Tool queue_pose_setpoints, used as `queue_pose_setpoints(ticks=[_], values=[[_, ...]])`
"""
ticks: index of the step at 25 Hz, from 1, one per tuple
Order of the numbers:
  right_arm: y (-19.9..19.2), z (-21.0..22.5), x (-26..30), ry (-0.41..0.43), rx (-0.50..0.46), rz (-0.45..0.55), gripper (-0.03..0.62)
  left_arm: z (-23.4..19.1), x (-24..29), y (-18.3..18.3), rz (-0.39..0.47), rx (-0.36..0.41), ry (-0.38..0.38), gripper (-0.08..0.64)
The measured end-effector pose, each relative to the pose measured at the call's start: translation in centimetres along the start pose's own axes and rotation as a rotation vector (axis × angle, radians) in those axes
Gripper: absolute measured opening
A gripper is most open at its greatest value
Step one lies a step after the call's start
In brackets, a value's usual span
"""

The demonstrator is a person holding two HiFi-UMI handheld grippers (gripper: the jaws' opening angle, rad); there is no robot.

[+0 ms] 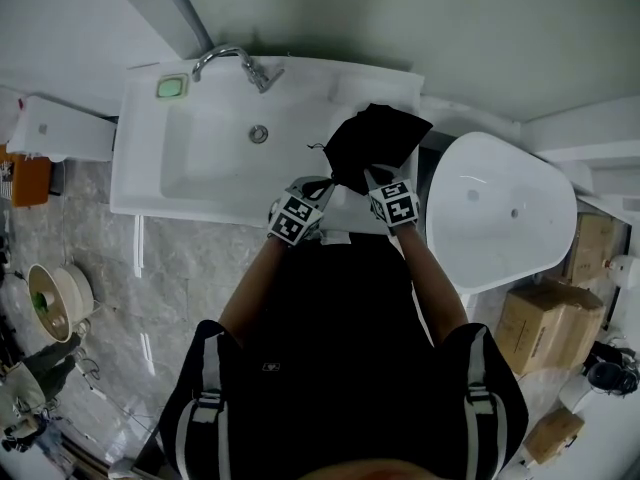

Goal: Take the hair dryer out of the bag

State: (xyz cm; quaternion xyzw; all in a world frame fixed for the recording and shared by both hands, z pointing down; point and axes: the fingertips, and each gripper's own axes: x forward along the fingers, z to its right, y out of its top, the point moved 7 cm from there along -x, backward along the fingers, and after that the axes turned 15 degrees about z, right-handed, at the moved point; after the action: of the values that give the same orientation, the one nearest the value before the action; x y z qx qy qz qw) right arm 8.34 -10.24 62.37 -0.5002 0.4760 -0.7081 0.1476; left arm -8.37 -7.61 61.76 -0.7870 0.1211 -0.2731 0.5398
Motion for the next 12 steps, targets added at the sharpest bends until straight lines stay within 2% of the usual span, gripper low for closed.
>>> queue_pose_setpoints(ticks=[5, 8, 12], values=[[0.9, 1.1, -1.1, 0.017, 0.038, 0.052, 0.068, -0.7, 4.8, 0.4, -0.098, 0.061, -0.080, 0.018], [1.1, 1.4, -1.6, 0.024, 0.038, 0.066, 0.067, -1.2, 7.4, -0.3, -0.150, 0.080, -0.097, 0.021], [1.2, 1.5, -1.9, 0.046, 0.038, 0.084, 0.067, -1.5, 9.4, -1.3, -0.230, 0.082, -0.095, 0.137]])
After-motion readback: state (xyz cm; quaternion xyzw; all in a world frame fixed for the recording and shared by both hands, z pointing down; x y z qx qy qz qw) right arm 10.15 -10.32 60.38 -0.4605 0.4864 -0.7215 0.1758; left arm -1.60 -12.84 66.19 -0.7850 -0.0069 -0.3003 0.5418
